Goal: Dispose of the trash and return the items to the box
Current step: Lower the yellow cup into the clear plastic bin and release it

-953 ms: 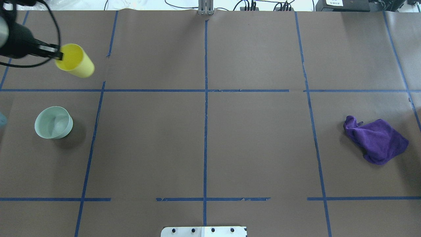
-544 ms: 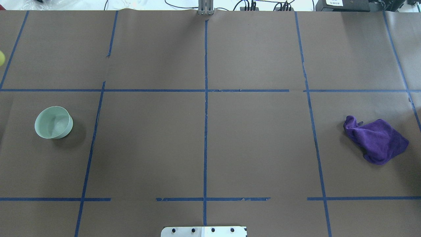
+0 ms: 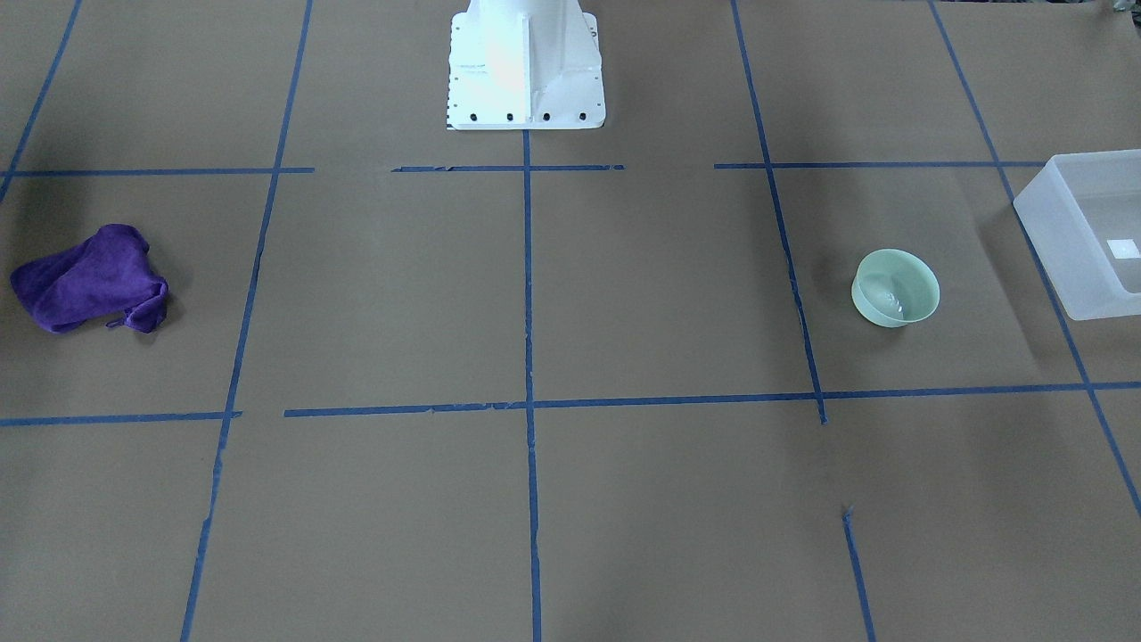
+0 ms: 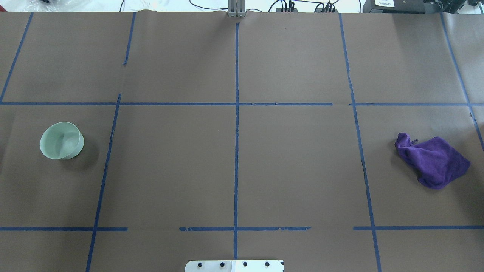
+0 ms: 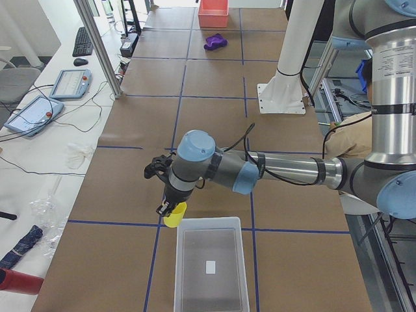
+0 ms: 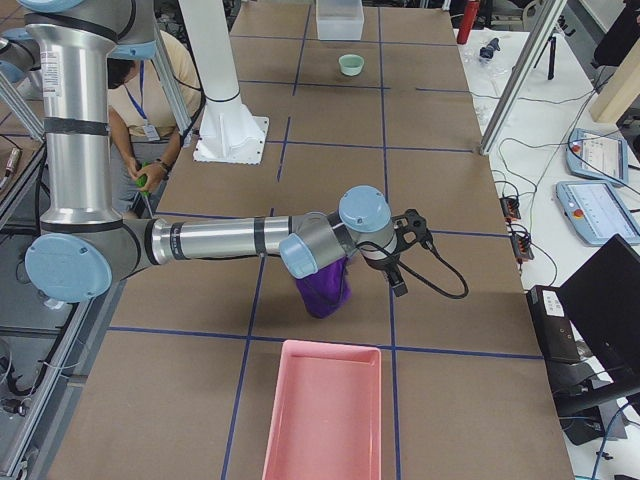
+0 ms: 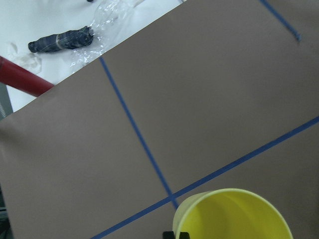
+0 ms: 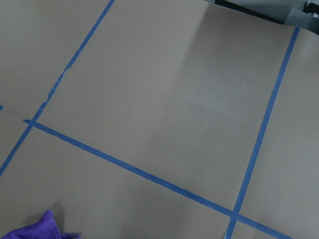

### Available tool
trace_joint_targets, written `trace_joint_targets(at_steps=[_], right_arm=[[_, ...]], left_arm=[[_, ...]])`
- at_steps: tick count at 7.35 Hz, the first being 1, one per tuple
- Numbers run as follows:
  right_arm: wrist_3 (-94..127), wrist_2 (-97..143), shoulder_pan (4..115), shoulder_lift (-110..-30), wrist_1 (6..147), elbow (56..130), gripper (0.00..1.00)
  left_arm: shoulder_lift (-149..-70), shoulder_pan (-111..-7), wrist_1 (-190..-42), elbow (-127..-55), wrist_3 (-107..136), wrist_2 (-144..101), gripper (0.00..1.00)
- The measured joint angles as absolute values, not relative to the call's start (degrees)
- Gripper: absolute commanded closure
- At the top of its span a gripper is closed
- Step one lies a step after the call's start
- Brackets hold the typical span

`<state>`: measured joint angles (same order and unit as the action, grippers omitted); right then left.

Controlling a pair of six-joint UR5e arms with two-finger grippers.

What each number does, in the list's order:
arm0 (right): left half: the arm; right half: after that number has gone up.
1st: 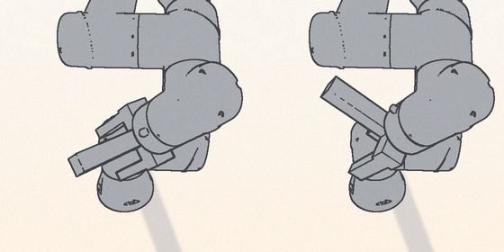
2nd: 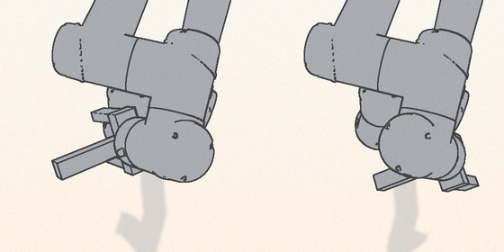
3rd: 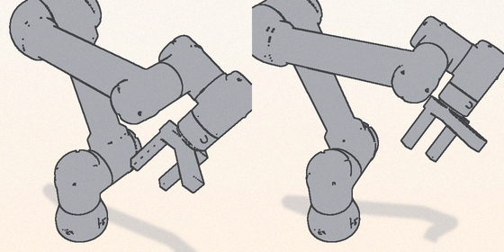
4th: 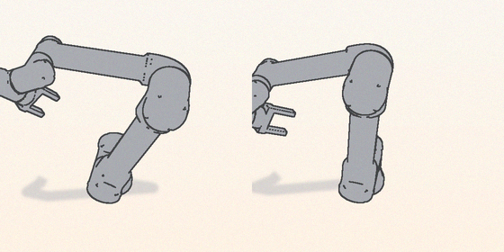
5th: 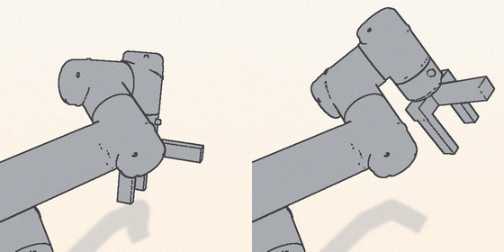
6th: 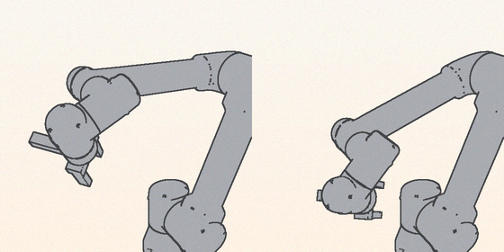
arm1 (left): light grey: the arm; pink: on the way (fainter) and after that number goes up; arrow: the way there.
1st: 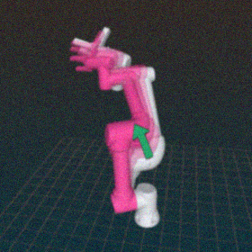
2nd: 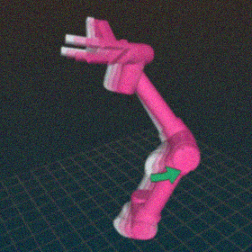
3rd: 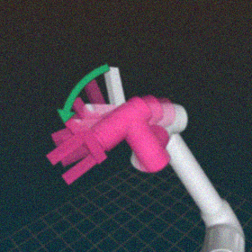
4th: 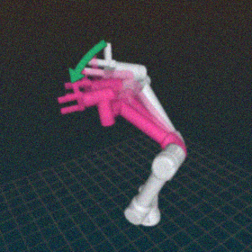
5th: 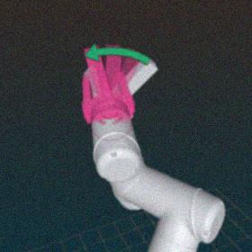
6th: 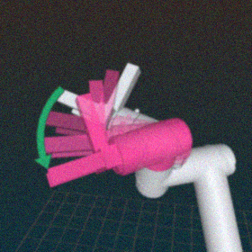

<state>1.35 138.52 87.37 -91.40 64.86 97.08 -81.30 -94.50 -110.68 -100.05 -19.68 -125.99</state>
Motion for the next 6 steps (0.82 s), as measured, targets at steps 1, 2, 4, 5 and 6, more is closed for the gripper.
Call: trace_joint_targets(at_steps=[1, 2, 4, 5, 6], right_arm=[[1.33, 138.50, 87.08, -91.40, 64.86, 97.05, 0.00], [1.32, 138.46, 86.82, -91.40, 64.86, 97.01, 0.00], [1.33, 138.43, 86.51, -91.40, 64.86, 96.96, 0.00], [1.47, 138.41, 86.37, -91.42, 64.88, 96.89, 0.00], [2.28, 138.39, 86.28, -91.57, 64.92, 96.81, 0.00]], left_arm=[[-78.50, -94.73, -116.37, -98.17, -16.45, -127.56, 1.00], [-75.71, -94.62, -123.10, -95.96, -13.29, -129.02, 1.00], [-71.54, -93.50, -132.74, -92.52, -10.01, -131.86, 1.00], [-70.68, -91.96, -134.08, -91.47, -9.41, -132.88, 1.00], [-70.33, -90.11, -134.57, -90.42, -9.20, -133.36, 1.00]])
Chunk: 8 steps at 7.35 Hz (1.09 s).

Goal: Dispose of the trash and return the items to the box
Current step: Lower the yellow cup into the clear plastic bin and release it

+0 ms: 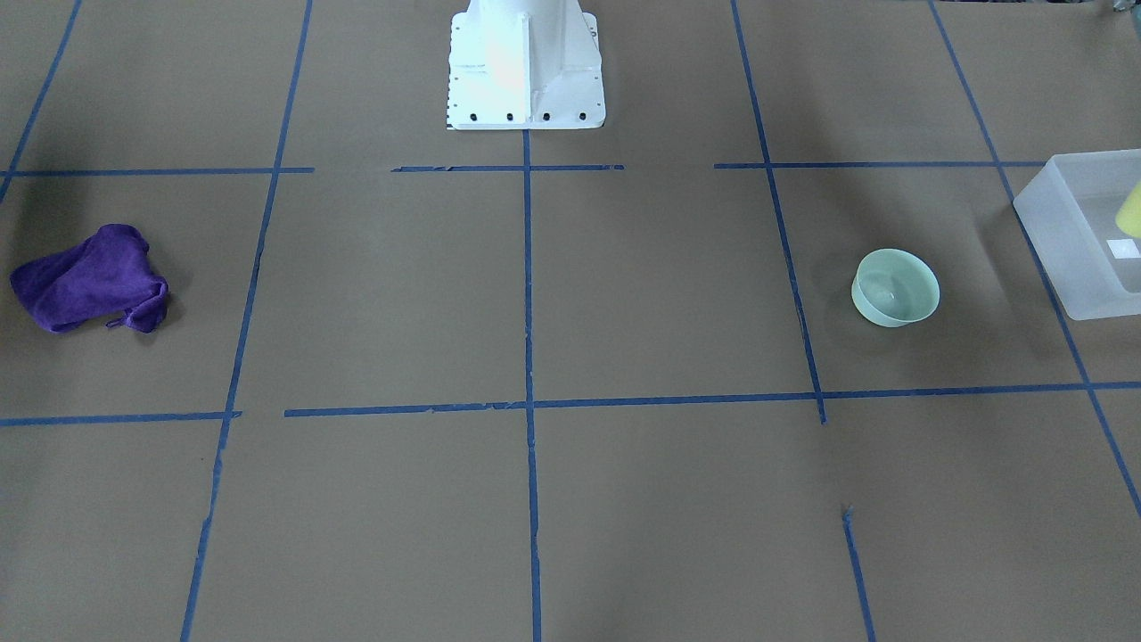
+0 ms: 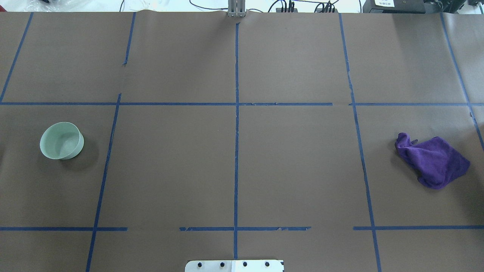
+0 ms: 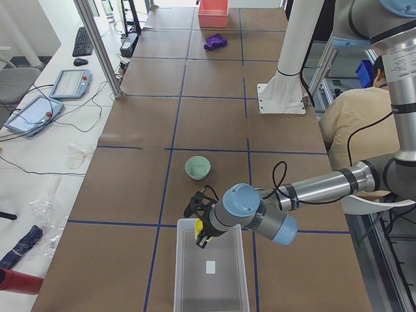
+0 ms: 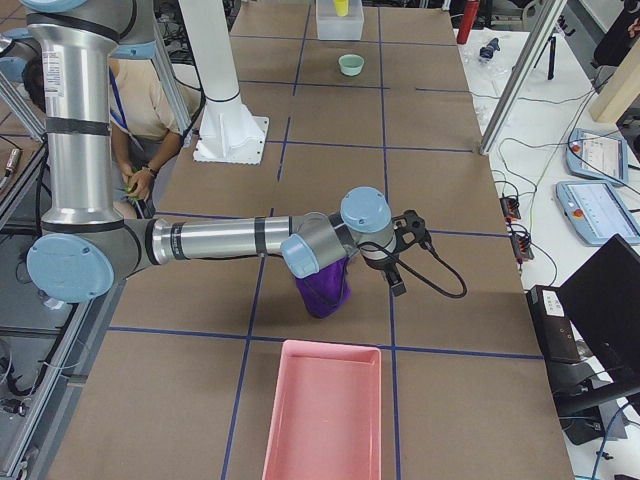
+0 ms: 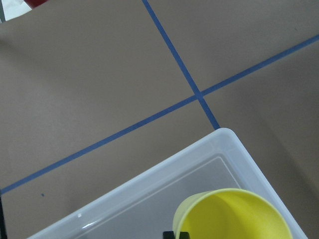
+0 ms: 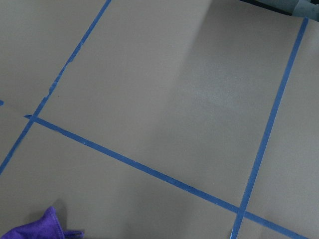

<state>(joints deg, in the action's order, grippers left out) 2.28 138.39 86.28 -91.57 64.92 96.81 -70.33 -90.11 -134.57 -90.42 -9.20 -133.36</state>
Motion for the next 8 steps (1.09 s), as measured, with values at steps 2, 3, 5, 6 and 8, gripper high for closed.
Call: trace_joint_targets(at_steps=[2, 3, 5, 6, 8], right_arm=[[5.29, 138.47, 86.10, -92.00, 64.88, 96.76, 0.00], [5.86, 138.50, 86.02, -92.36, 64.82, 96.77, 0.00], [6.12, 138.50, 85.83, -92.75, 64.78, 96.79, 0.00], [6.19, 138.46, 85.70, -92.78, 64.78, 96.79, 0.00], [6.30, 138.43, 85.14, -92.81, 64.26, 96.81, 0.00]], left_arm=[[-70.17, -86.61, -134.85, -88.37, -9.20, -134.44, 1.00], [-70.15, -85.02, -134.89, -87.60, -9.30, -134.77, 1.00], [-70.14, -82.39, -135.48, -86.70, -9.82, -134.90, 0.61], [-70.14, -81.30, -136.56, -86.46, -10.13, -134.91, 0.56], [-70.14, -80.16, -138.57, -86.34, -10.31, -134.90, 0.49]])
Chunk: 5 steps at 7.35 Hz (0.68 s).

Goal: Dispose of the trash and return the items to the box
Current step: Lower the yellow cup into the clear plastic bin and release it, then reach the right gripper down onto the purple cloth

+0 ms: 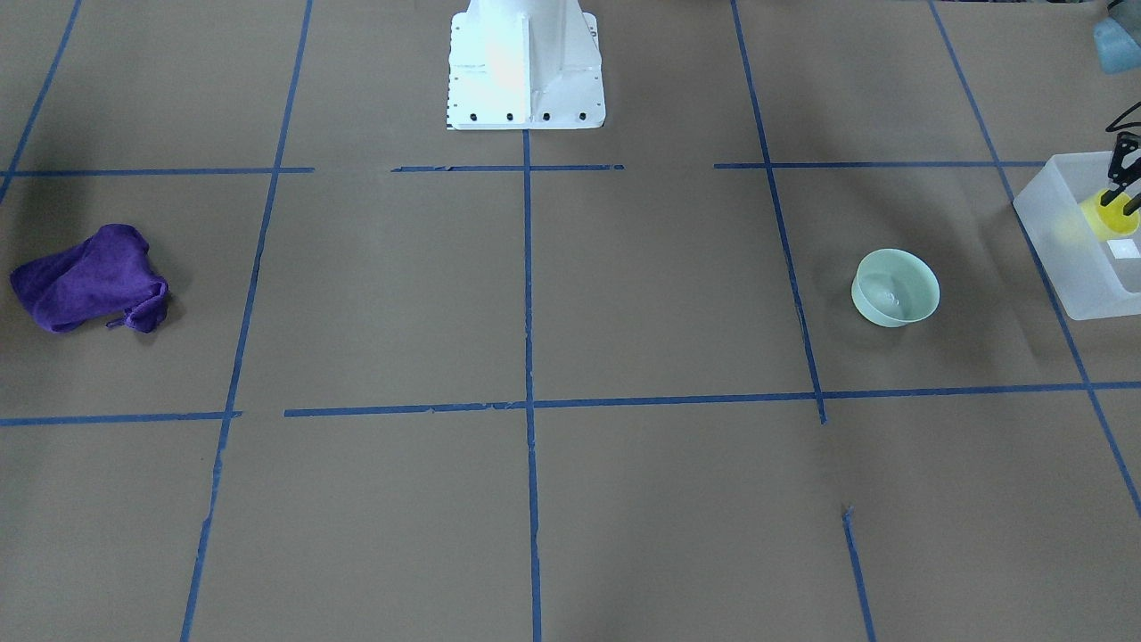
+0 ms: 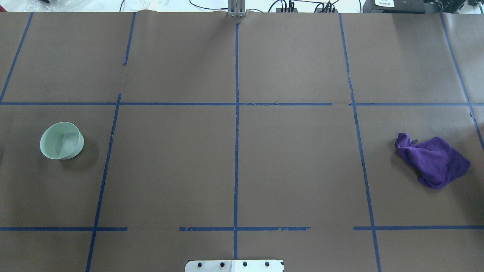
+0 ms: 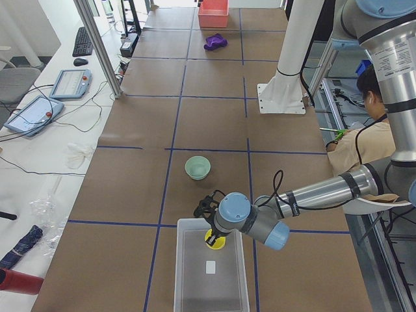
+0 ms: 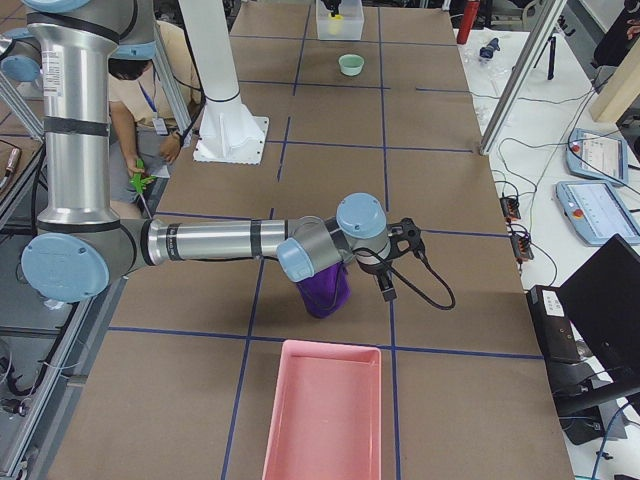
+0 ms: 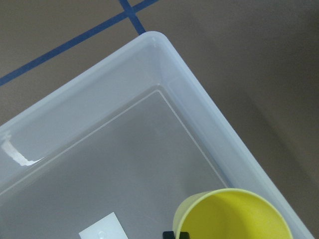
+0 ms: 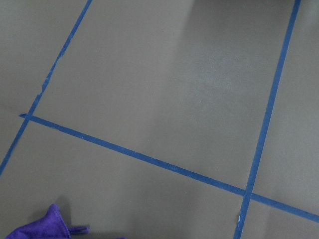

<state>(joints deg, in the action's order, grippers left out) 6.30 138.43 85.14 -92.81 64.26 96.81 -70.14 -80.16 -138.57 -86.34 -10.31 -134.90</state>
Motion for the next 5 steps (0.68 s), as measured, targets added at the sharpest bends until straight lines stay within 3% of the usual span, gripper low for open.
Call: trace_joint_targets(at_steps=[2, 5], right_arm=[[8.41, 138.39, 83.74, -92.84, 60.99, 97.09, 0.00], [20.84, 134.55, 74.01, -95.53, 48.46, 100.86, 0.00]], left_arm=[[-70.52, -80.05, -139.64, -87.01, -9.94, -134.81, 0.00], [-76.70, -80.22, -134.24, -90.07, -9.94, -134.74, 0.00]])
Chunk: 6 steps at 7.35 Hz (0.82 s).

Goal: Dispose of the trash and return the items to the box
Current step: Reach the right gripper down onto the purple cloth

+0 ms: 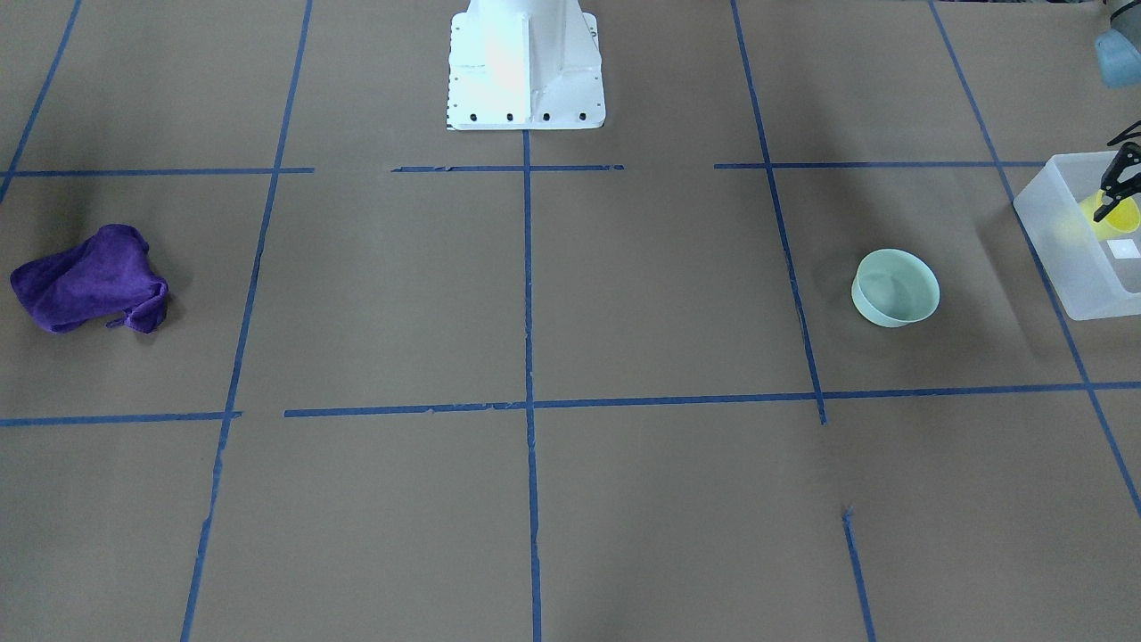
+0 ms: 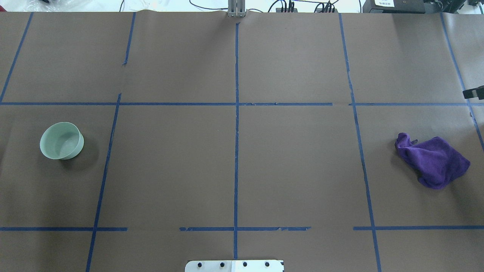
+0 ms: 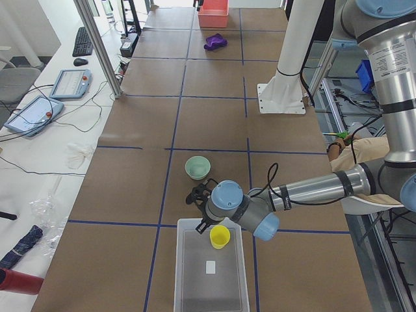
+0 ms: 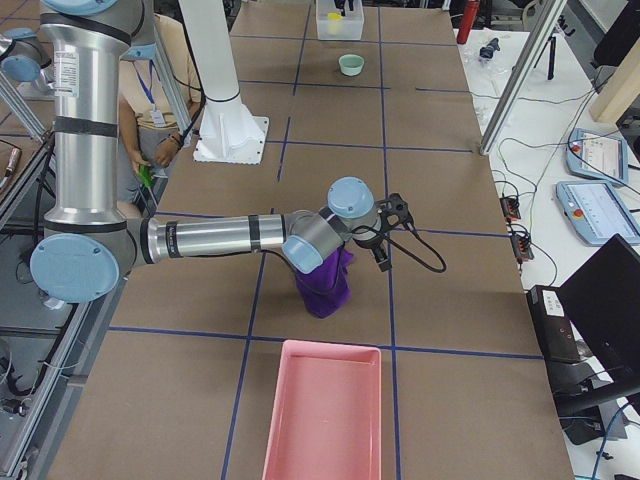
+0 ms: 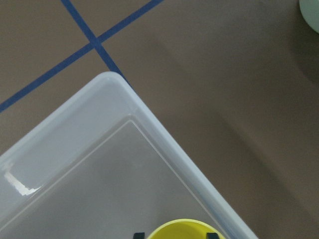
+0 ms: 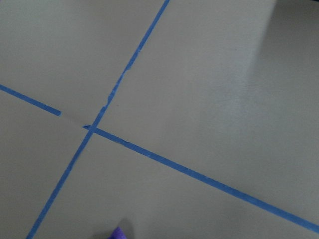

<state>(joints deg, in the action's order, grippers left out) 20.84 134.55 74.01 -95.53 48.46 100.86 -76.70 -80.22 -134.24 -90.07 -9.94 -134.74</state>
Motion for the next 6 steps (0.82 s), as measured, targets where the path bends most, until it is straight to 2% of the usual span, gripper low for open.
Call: trace_joint_targets(at_steps=[2, 4, 5, 6], right_arm=[[31.49, 120.65, 60.56, -100.18, 45.83, 106.51, 0.00], [38.20, 106.32, 46.49, -102.93, 45.66, 107.79, 0.00], [39.75, 100.30, 41.21, -104.23, 46.25, 107.88, 0.62], [40.18, 96.40, 37.97, -105.60, 46.97, 107.88, 1.00]], left_arm=[[-81.44, -80.69, -128.84, -91.60, -9.97, -134.74, 0.00], [-83.41, -81.19, -125.26, -93.50, -9.96, -134.73, 0.00], [-83.83, -81.50, -124.79, -93.79, -9.99, -134.74, 0.00], [-84.04, -81.72, -124.63, -93.90, -9.99, -134.74, 0.00]])
